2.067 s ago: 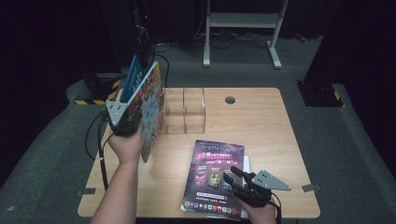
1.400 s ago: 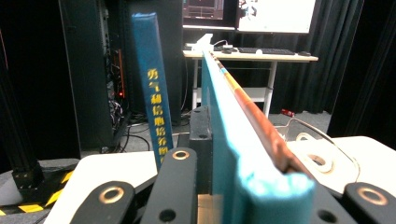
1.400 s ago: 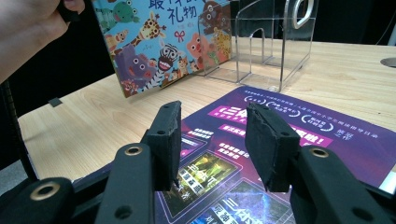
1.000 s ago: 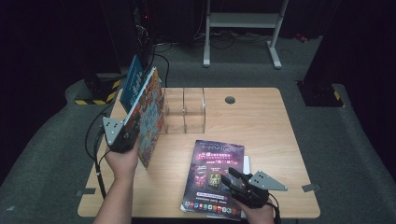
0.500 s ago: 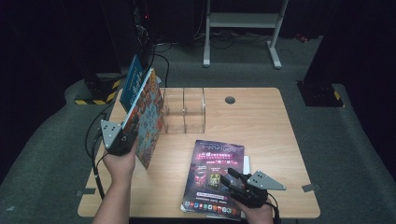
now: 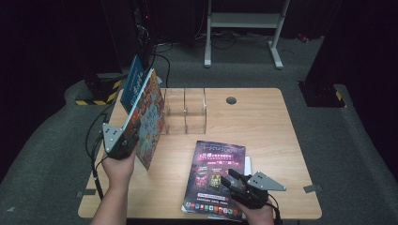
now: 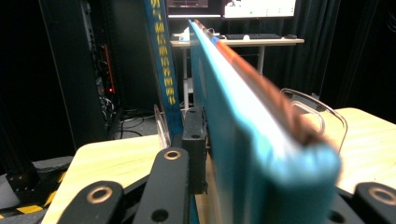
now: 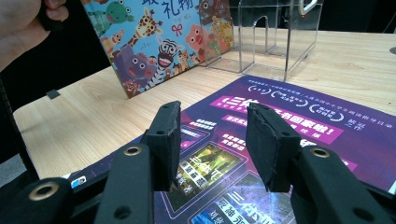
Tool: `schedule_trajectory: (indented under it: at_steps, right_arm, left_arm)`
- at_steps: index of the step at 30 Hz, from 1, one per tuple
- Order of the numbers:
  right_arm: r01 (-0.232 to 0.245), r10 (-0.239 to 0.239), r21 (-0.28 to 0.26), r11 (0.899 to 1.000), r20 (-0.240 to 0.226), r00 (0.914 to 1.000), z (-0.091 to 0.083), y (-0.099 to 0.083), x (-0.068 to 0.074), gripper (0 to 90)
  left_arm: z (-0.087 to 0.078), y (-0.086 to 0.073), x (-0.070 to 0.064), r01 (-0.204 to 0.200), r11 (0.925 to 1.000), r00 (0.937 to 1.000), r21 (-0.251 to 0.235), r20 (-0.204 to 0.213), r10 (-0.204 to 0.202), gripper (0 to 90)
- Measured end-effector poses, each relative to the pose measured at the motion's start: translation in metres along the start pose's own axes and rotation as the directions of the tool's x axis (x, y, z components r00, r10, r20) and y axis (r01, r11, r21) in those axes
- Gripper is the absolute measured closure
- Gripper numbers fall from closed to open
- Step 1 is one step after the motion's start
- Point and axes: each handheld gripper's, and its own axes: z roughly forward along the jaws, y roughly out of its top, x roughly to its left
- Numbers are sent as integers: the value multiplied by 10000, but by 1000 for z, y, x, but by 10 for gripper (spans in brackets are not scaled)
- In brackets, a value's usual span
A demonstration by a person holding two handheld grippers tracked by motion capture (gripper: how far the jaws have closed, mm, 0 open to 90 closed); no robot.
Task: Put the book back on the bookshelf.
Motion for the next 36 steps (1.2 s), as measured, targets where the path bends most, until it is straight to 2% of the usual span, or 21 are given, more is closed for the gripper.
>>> schedule_trajectory:
  at_steps: [6,9,13,14,21,23,26,36]
  right_arm:
    - [-3,3,11,10000,6,10000,0,0,0,554]
    - [-4,4,18,10000,14,10000,0,0,0,554]
    - [21,-21,26,10000,0,10000,1,0,1,555]
    - [9,-9,35,10000,8,10000,1,0,1,554]
    - [18,-18,34,10000,12,10000,1,0,1,555]
    - [15,-15,28,10000,16,10000,1,0,1,555]
    - [17,-17,32,10000,11,10000,1,0,2,555]
    - [28,-28,44,10000,35,10000,1,0,2,555]
  left_arm:
    - [-8,-8,0,-165,9998,9998,84,115,164,752]
    - [-10,-11,0,-122,9998,9997,125,203,119,748]
    - [-15,-22,-1,-220,9993,9990,297,395,208,742]
    - [-17,-28,-2,-149,9991,9986,395,518,129,741]
    - [-20,-43,-4,-292,9967,9980,764,582,248,743]
    - [-21,-53,-6,-275,9943,9977,1029,640,210,742]
    - [-22,-60,-6,-162,9932,9975,1157,698,82,739]
    - [-23,-72,-4,185,9904,9985,1368,494,-255,754]
